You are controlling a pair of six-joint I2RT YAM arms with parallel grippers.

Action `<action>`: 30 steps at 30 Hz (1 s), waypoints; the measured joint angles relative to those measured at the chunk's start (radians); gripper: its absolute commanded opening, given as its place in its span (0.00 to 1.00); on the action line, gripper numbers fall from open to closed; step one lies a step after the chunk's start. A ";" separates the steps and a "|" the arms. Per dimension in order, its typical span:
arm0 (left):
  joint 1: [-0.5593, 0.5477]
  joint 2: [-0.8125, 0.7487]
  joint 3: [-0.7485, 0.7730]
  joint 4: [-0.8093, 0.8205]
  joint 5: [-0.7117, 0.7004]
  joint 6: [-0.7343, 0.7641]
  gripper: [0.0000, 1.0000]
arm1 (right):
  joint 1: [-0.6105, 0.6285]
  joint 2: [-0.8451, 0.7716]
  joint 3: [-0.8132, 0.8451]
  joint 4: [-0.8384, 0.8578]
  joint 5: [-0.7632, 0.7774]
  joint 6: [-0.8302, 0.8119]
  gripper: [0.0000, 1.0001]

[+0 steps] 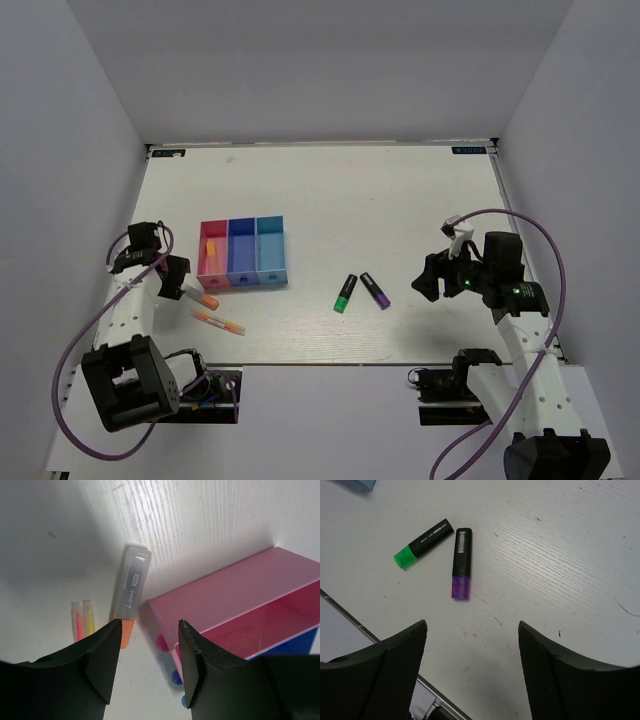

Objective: Sort the stationery into containers
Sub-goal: Pick up the pen from the center of the board.

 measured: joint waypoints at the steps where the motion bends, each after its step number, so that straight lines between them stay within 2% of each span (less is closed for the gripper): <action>1: 0.000 0.021 0.012 0.006 0.006 -0.002 0.59 | 0.002 0.000 0.000 0.000 0.000 0.000 0.76; 10: 0.002 0.175 0.081 0.024 0.017 0.024 0.59 | 0.016 -0.001 0.006 -0.006 0.007 0.000 0.76; 30: 0.003 0.276 0.029 0.055 0.003 0.051 0.58 | 0.032 -0.003 0.008 -0.006 0.031 0.000 0.77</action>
